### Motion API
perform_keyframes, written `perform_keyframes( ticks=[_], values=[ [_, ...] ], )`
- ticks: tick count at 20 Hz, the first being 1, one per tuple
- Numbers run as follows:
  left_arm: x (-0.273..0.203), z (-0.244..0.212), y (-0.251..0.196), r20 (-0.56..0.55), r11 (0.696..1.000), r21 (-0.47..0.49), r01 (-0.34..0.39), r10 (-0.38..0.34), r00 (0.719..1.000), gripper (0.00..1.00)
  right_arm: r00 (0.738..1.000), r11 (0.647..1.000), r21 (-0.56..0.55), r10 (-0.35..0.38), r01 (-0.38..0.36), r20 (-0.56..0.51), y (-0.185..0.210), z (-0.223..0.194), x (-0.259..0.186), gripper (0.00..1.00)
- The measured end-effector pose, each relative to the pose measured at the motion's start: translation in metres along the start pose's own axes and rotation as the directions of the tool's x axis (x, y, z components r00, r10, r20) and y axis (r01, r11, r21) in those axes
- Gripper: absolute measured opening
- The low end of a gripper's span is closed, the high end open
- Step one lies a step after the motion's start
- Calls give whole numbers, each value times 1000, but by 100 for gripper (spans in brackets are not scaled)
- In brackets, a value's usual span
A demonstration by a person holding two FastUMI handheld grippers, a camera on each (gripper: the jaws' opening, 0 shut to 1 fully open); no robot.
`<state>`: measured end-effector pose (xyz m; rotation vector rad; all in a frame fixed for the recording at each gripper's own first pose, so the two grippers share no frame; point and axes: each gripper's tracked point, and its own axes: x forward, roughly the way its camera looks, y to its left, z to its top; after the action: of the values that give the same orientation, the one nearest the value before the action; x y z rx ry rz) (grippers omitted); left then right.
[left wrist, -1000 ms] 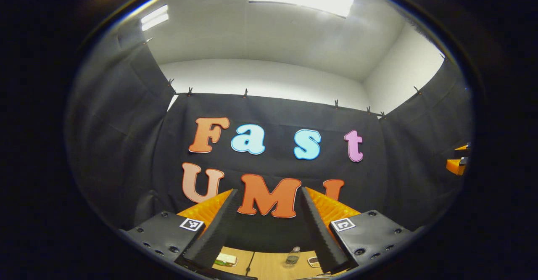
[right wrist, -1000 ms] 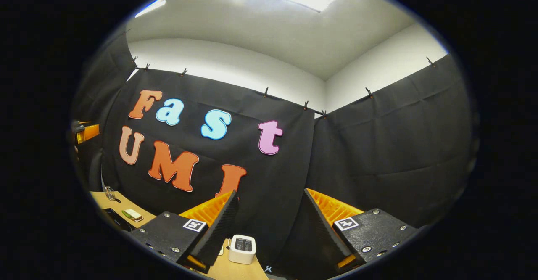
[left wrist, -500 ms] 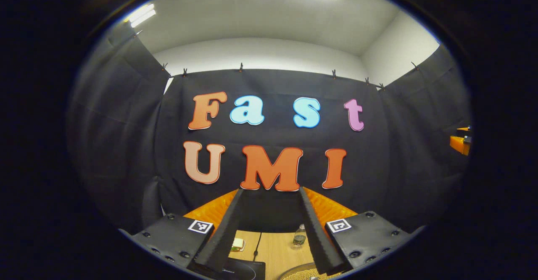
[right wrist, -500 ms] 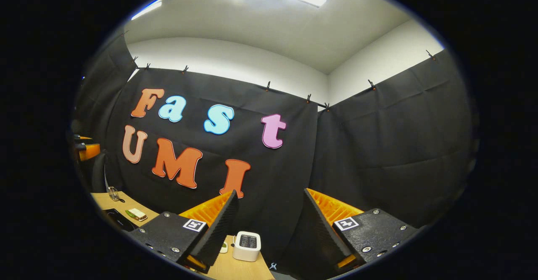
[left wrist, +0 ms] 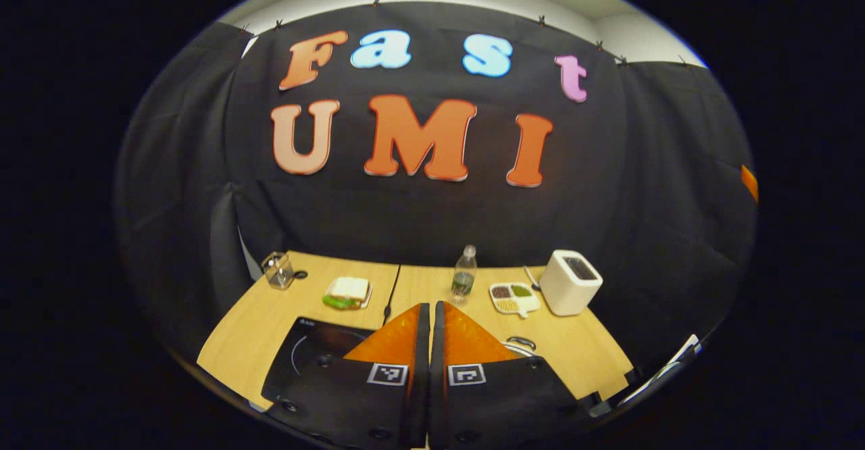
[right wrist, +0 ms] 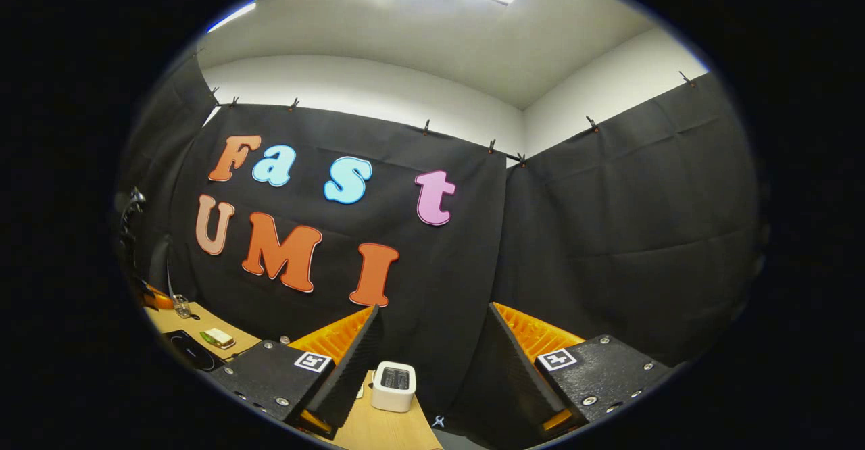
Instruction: First push the handle of the pot to place it horizontally, then grasp the pot with both hands and set it on the induction cooktop.
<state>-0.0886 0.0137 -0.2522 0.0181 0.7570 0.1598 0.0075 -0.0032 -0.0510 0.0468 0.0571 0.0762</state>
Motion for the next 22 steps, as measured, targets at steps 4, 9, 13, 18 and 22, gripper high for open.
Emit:
perform_keyframes(
  ticks=[4,9,13,18,22],
  values=[
    [16,-82,-5,-269,998,-69,-12,-7,963,8,1000,1000,-16,-15,14,-27,-12,-15,-2,95],
    [8,-156,-18,-466,991,-122,-46,-16,885,8,999,1000,-4,-11,10,-49,-20,-30,3,95],
    [-3,-203,-27,-580,983,-164,-76,-34,814,8,997,1000,9,0,1,-72,-26,-44,5,95],
    [-19,-261,-41,-714,954,-249,-164,-67,697,8,995,1000,20,24,-22,-95,-35,-60,4,95],
    [-26,-295,-48,-777,922,-307,-234,-101,621,8,992,998,43,51,-47,-115,-39,-72,-1,95]
  ],
)
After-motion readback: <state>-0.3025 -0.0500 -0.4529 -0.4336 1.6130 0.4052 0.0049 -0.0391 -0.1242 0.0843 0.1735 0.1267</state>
